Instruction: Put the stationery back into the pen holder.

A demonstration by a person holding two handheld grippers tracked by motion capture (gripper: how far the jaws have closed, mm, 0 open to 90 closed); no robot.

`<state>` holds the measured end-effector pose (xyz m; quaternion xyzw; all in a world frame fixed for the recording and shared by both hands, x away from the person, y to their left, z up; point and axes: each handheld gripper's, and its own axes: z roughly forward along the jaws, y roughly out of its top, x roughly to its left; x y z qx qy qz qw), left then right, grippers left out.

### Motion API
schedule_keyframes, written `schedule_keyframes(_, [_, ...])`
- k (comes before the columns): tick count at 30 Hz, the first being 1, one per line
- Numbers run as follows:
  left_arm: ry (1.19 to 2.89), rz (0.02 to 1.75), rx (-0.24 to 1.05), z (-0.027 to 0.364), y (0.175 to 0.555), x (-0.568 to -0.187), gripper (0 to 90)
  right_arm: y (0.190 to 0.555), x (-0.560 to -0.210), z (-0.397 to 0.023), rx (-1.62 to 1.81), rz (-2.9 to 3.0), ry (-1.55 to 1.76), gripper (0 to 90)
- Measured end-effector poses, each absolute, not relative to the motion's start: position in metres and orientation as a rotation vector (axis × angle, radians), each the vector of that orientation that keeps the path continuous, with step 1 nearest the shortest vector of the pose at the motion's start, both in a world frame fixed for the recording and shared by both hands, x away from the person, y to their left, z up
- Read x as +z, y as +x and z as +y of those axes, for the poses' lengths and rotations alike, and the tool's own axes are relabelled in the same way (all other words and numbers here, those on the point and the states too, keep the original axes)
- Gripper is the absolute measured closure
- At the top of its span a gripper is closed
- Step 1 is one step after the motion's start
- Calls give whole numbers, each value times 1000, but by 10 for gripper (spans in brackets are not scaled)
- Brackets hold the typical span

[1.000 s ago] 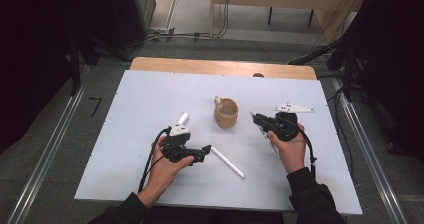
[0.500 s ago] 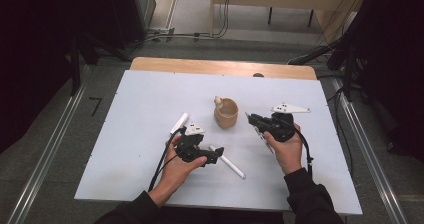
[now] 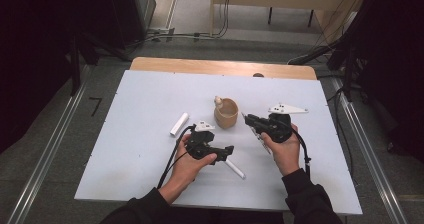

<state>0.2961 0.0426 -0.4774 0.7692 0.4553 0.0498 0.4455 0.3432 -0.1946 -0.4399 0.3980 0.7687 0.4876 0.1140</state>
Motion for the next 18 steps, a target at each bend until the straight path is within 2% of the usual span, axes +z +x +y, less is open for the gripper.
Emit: schedule_keyframes(18, [1900, 1069, 15, 8, 301, -476, 256, 337, -443, -183, 1505, 2258, 1142, 790])
